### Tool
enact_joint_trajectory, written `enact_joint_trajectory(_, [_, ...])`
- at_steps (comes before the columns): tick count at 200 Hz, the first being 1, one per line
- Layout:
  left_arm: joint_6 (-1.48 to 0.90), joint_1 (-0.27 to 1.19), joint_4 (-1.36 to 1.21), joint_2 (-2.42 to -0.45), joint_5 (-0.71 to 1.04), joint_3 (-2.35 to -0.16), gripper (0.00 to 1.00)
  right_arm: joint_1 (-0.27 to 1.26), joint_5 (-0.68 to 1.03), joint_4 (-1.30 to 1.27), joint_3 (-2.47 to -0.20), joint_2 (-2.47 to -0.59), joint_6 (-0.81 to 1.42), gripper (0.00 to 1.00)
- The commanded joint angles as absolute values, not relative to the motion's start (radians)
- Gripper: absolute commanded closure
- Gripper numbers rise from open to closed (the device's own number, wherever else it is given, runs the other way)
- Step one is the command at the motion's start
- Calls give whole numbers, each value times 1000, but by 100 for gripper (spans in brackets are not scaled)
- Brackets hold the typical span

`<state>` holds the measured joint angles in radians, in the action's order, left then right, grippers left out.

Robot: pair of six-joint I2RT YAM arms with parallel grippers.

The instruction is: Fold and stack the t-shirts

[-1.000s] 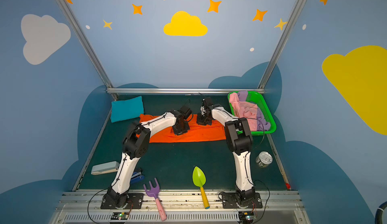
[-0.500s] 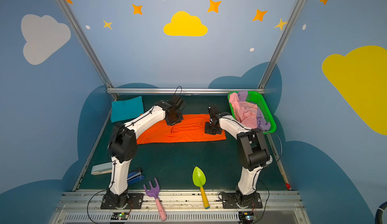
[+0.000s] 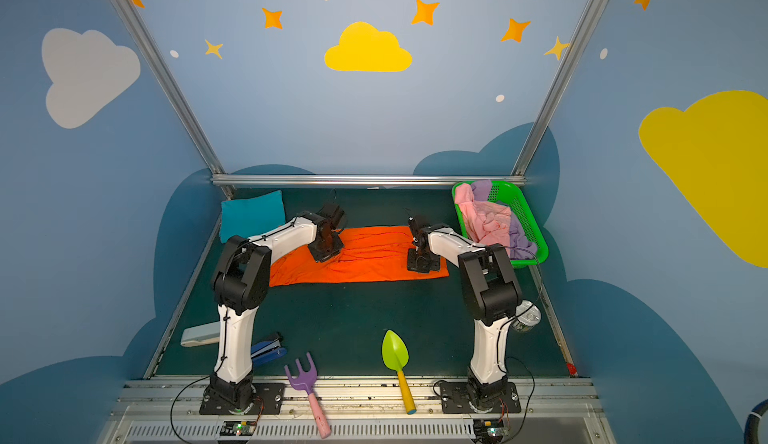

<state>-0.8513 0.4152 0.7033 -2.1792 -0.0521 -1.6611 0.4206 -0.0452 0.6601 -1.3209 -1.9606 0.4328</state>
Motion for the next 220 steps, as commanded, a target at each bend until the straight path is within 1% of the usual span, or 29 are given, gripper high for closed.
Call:
enact_joint_trajectory(1, [-838, 419, 703, -2272, -35, -1726, 78, 483, -17, 717, -1243, -1953, 451, 100])
enact_joint_trajectory(30, [-819, 423, 720, -2372, -2, -1852, 78, 603, 1, 662, -1115, -1866, 489, 100])
enact_joint_trajectory(53, [-793, 435, 755, -2485, 43, -2014, 77, 712, 30, 605, -1035, -1820, 535, 100])
enact_joint_trajectory(67, [-764, 454, 789, -2575, 87, -2172, 77, 779, -1, 615, -1042, -1799, 527, 100])
enact_joint_trajectory(83, [-730, 479, 822, -2692, 182, -2378, 76, 846, -23, 612, -1064, -1775, 486, 100])
enact_joint_trajectory(102, [-713, 511, 856, -2828, 288, -2624, 75, 907, 1, 590, -1108, -1785, 448, 100])
enact_joint_trajectory(116, [-731, 520, 833, -2888, 364, -2721, 73, 937, 23, 577, -1151, -1815, 443, 100])
enact_joint_trajectory(130, [-750, 519, 787, -2895, 406, -2718, 72, 953, 80, 540, -1182, -1843, 447, 100])
enact_joint_trajectory(152, [-738, 497, 765, -2855, 431, -2671, 69, 970, 172, 482, -1208, -1864, 462, 100])
enact_joint_trajectory(173, [-701, 461, 792, -2781, 420, -2636, 65, 979, 190, 466, -1209, -1831, 459, 100])
enact_joint_trajectory(185, [-675, 441, 798, -2724, 402, -2600, 61, 974, 154, 479, -1201, -1790, 455, 100])
enact_joint_trajectory(198, [-654, 422, 795, -2658, 382, -2551, 57, 965, 79, 512, -1186, -1728, 454, 100])
enact_joint_trajectory(220, [-620, 404, 788, -2566, 325, -2463, 54, 950, -96, 606, -1165, -1647, 464, 100])
